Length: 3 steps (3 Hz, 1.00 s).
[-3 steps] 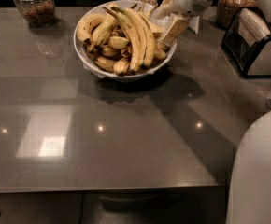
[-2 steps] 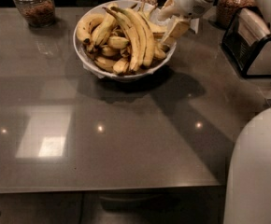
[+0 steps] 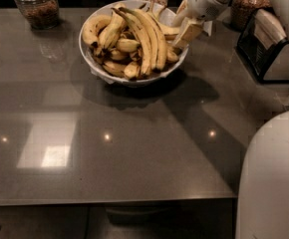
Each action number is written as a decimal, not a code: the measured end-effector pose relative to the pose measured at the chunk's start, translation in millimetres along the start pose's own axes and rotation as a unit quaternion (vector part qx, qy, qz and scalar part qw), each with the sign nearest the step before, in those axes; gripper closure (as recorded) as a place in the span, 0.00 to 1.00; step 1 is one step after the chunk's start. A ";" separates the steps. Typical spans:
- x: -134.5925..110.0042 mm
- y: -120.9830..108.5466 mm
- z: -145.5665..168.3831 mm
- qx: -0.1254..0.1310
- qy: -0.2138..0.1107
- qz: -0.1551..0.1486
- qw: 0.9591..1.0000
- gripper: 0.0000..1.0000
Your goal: Pick banana from white bowl
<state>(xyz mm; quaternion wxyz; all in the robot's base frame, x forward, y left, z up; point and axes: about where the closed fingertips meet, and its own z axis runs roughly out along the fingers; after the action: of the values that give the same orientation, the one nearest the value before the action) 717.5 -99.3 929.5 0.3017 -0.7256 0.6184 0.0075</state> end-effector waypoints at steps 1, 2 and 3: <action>-0.5 0.0 -0.9 0.000 0.000 0.000 1.000 0.92; 0.3 -0.1 -2.7 -0.003 0.012 0.005 1.000 1.00; -0.8 -0.2 -11.5 0.003 0.017 0.011 1.000 1.00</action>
Offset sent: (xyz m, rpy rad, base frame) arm -0.0032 -0.0078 0.0110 -0.0424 0.0120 -0.0419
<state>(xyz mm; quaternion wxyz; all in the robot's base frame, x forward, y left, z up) 713.3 -103.8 939.3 0.2932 -0.7178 0.6315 -0.0028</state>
